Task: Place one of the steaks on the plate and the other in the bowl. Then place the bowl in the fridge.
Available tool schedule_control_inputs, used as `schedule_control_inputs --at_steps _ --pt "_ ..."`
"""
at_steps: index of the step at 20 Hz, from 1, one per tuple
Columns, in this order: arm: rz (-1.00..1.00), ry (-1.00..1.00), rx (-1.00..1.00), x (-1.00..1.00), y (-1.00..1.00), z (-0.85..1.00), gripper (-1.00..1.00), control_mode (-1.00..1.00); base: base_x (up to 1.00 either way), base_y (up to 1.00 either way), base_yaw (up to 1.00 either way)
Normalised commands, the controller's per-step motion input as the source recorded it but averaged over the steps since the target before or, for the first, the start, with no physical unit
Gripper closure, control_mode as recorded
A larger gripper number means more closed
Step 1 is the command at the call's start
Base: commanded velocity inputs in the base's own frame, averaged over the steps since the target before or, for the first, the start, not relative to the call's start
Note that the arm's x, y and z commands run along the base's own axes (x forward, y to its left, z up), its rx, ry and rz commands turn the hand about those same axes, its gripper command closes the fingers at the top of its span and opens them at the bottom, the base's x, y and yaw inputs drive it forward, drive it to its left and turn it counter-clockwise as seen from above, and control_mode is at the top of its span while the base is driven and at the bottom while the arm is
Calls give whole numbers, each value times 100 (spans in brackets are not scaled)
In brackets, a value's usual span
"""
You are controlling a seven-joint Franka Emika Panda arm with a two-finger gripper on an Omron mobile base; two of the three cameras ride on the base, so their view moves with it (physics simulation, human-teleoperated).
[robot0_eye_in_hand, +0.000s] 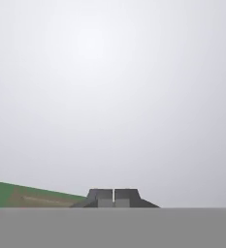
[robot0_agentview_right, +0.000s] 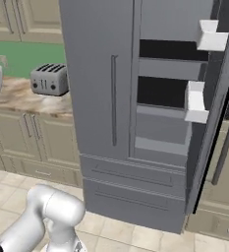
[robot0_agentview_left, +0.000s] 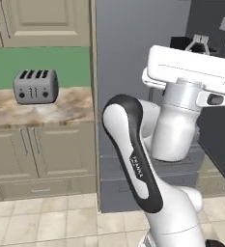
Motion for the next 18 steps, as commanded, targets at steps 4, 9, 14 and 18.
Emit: schedule_control_inputs --at_steps 4,9,14,18 --pt "0 0 0 0 0 0 100 100 53 100 24" --pt "0 0 0 0 0 0 100 100 52 100 29" --pt "0 0 0 0 0 0 100 100 9 100 65" --pt "0 0 0 0 0 0 100 100 -12 73 94"
